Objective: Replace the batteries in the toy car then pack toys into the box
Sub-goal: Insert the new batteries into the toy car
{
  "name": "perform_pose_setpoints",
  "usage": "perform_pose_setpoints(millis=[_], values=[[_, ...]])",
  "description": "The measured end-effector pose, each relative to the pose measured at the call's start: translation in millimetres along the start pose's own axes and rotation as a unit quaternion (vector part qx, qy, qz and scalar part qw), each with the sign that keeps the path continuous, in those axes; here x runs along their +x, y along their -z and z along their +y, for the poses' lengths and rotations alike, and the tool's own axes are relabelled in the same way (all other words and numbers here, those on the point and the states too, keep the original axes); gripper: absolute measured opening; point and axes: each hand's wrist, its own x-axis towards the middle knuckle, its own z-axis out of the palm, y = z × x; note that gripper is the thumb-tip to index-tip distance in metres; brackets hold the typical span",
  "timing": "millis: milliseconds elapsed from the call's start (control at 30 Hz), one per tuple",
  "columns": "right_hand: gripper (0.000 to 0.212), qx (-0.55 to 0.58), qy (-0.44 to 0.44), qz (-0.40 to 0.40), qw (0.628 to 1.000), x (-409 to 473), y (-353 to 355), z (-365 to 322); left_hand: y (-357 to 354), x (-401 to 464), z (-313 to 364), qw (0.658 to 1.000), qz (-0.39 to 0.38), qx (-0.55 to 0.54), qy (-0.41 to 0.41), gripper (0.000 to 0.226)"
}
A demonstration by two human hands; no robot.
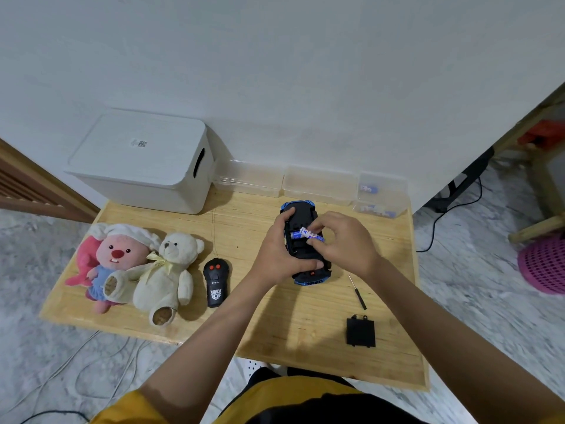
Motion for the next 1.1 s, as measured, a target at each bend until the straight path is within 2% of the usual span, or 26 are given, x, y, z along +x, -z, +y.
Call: perform_pose_setpoints(millis=[67,133,300,467,567,700,900,1100], values=[[0.028,-0.029,0.013,-0.041,0.999,3.0,2.8,-1.8,-0.5,-0.5,0.6,1.000,-0.002,-0.004,0.005,0.112],[0.030,-0.030,0.028,-0.059,0.997,4.6,3.1,-3.1,-0.5,-1.5,1.9,1.000,-0.007,-0.012,0.006,0.112],[0.024,0.033,0.053,-0.045,0.997,2.9,-1.4,-5.8,1.9,-3.6,6.4,0.999,-0.014,-0.028,0.014,0.110],[0.030,0.079,0.056,-0.035,0.995,3.2,-5.1,-8.8,5.0,-4.3,8.8,0.999,-0.015,-0.031,0.010,0.108],[0.024,0.089,0.049,-0.030,0.994,3.7,-6.6,-7.2,6.2,-2.7,8.5,0.999,-0.016,-0.029,0.012,0.108],[0.022,0.030,0.043,-0.044,0.998,5.4,-1.5,-11.2,8.5,-2.5,8.5,0.999,-0.029,-0.024,0.016,0.107],[0.023,-0.078,0.080,-0.106,0.988,11.1,2.4,-12.7,11.4,-4.7,7.0,0.997,-0.069,-0.043,0.017,0.096],[0.018,-0.104,0.076,-0.146,0.981,14.4,1.6,-13.4,18.1,-6.5,6.3,0.996,-0.076,-0.045,0.024,0.086]])
